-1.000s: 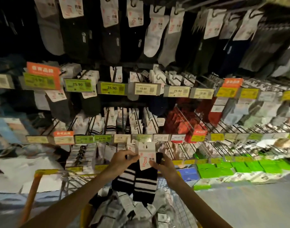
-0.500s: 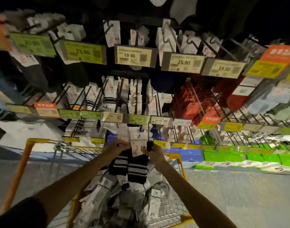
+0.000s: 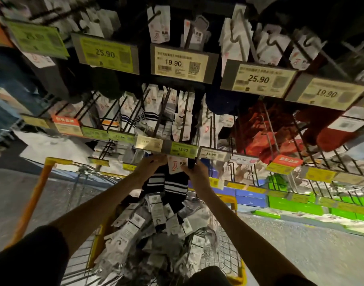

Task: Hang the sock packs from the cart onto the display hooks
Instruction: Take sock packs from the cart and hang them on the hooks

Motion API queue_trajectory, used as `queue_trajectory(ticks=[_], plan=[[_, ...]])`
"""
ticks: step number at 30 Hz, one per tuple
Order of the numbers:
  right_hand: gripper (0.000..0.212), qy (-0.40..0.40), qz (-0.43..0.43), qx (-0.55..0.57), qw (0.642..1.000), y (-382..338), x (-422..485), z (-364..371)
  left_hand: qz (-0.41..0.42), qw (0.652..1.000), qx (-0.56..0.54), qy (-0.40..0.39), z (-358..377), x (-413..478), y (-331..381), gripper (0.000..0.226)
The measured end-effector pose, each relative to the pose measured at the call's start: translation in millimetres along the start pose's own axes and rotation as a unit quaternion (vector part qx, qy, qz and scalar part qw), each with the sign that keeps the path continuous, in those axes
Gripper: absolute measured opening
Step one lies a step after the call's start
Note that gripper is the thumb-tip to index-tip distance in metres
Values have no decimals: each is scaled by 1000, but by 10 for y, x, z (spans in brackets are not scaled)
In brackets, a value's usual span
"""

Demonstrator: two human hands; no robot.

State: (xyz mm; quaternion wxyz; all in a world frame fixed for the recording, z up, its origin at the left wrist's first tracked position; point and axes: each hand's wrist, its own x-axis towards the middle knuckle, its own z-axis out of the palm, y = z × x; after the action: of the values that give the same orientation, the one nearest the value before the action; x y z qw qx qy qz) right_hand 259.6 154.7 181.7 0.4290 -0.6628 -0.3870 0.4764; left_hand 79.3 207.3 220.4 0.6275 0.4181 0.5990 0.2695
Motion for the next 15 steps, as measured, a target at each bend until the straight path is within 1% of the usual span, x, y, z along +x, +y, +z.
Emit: queue_trajectory(ticks=[2, 4, 5, 7, 9, 11, 15], plan=[[28, 7, -8, -9, 1000, 69, 46, 38, 15, 1000, 23, -8, -13, 29, 6, 5], [31, 18, -18, -19, 999, 93, 32, 70, 19, 999, 42, -19, -16, 30, 7, 12], [31, 22, -21, -20, 999, 97, 11, 83, 22, 998, 50, -23, -18, 43, -4, 14], [26, 25, -19, -8, 999, 76, -38, 101, 29, 997, 62, -25, -18, 58, -23, 10], [24, 28, -10, 23, 999, 42, -87, 112, 32, 997, 68, -22, -6, 56, -38, 6], [22, 29, -3, 76, 997, 28, -129, 115, 37, 996, 72, -29, -14, 80, -57, 6], [25, 31, 1, 125, 992, 17, -155, 129, 39, 995, 82, -43, -47, 125, -83, 17]])
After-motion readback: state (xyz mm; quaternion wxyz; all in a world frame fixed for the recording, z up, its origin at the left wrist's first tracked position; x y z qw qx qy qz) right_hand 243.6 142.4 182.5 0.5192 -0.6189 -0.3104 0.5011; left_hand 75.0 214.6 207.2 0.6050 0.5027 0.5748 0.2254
